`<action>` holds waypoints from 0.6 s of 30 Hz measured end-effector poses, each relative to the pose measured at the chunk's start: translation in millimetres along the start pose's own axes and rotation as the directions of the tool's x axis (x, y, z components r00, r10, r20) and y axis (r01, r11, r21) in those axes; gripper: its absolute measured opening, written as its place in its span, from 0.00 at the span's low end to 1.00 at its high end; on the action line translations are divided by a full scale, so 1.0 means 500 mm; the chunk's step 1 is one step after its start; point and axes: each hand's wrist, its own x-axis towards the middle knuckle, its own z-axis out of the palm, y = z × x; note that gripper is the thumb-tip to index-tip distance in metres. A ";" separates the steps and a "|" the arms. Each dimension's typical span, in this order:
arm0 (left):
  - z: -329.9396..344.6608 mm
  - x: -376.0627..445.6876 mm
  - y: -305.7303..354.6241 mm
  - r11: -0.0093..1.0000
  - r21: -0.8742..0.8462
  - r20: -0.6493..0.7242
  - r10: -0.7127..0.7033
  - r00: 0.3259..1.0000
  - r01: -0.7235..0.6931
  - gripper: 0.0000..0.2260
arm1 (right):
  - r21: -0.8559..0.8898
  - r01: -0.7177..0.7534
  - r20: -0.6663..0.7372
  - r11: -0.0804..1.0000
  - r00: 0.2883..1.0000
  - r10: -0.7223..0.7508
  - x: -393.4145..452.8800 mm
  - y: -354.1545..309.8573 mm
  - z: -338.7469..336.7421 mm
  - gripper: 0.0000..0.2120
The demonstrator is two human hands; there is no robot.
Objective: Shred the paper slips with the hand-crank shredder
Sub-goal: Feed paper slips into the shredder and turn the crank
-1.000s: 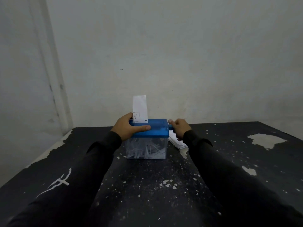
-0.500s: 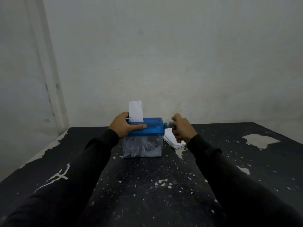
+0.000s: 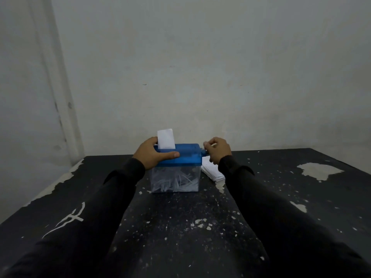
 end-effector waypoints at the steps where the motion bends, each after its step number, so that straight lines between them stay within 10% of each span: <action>1: 0.001 0.000 -0.001 1.000 -0.004 0.000 -0.003 1.000 0.003 0.44 | -0.063 0.000 0.028 0.998 1.000 0.001 -0.007 0.014 0.003 0.12; 8: 0.001 -0.002 0.004 1.000 -0.021 -0.001 -0.004 1.000 0.004 0.42 | -0.210 0.011 0.172 0.978 0.985 0.026 -0.071 0.074 -0.005 0.21; 18: -0.002 -0.004 0.009 0.998 0.058 -0.010 -0.010 1.000 0.011 0.38 | 0.300 -0.030 0.137 0.953 0.990 -0.012 -0.089 -0.059 -0.053 0.17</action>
